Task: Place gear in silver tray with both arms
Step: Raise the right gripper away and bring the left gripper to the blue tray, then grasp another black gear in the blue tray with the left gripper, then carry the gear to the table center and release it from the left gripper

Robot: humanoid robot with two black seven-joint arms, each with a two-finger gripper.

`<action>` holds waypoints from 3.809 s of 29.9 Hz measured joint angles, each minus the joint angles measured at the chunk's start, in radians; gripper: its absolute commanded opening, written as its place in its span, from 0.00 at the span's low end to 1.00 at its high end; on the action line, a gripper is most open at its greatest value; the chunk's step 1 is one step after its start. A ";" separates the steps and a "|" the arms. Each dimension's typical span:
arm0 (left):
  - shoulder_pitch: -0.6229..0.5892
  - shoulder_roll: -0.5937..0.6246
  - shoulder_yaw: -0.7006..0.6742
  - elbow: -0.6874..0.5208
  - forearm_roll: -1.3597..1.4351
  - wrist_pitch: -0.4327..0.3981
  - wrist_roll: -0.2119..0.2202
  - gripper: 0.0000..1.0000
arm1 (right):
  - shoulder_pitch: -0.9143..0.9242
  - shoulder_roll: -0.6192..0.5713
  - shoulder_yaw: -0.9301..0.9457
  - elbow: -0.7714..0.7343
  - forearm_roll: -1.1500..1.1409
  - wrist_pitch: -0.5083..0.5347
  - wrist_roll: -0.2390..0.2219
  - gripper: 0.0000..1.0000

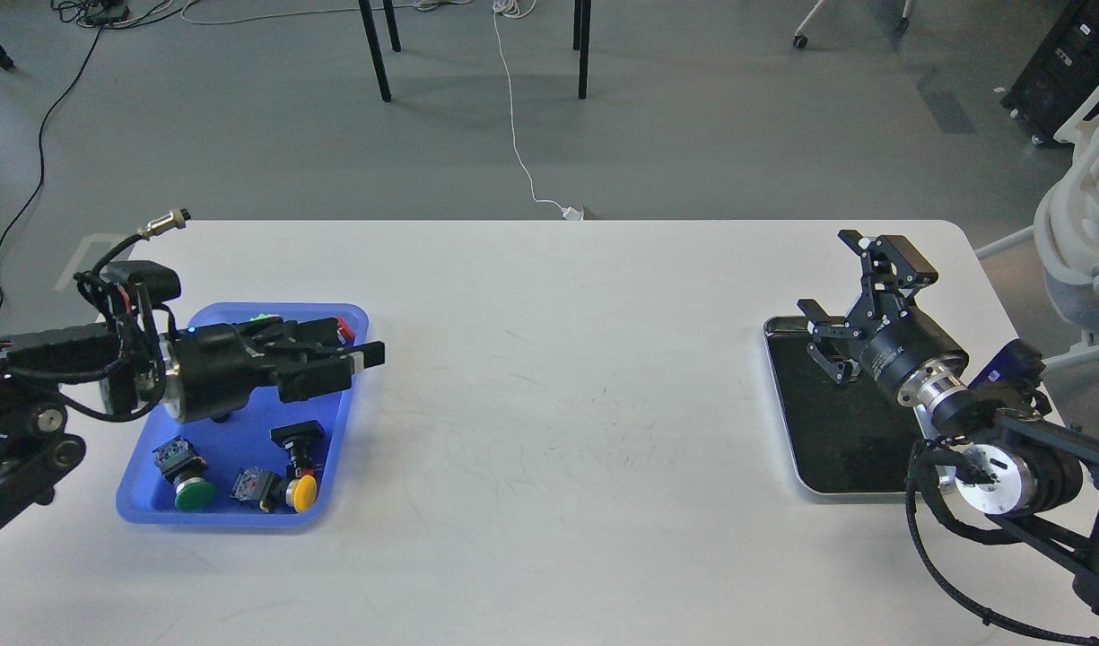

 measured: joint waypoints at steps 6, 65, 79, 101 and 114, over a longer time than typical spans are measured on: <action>-0.037 0.079 0.084 0.110 0.182 0.038 0.000 0.96 | 0.000 0.019 -0.004 -0.004 -0.009 0.000 0.000 0.97; -0.216 -0.127 0.395 0.478 0.190 0.070 0.000 0.12 | 0.000 0.014 0.007 0.005 -0.013 0.000 0.000 0.97; -0.333 -0.108 0.394 0.422 0.130 0.060 0.001 0.13 | 0.001 0.014 0.009 0.004 -0.013 0.000 0.000 0.97; -0.628 -0.588 0.517 0.256 0.198 -0.152 0.001 0.14 | 0.230 -0.021 -0.117 -0.004 -0.011 -0.005 0.000 0.97; -0.698 -0.932 0.646 0.491 0.199 -0.152 0.000 0.14 | 0.535 -0.010 -0.367 -0.004 -0.010 -0.005 0.000 0.97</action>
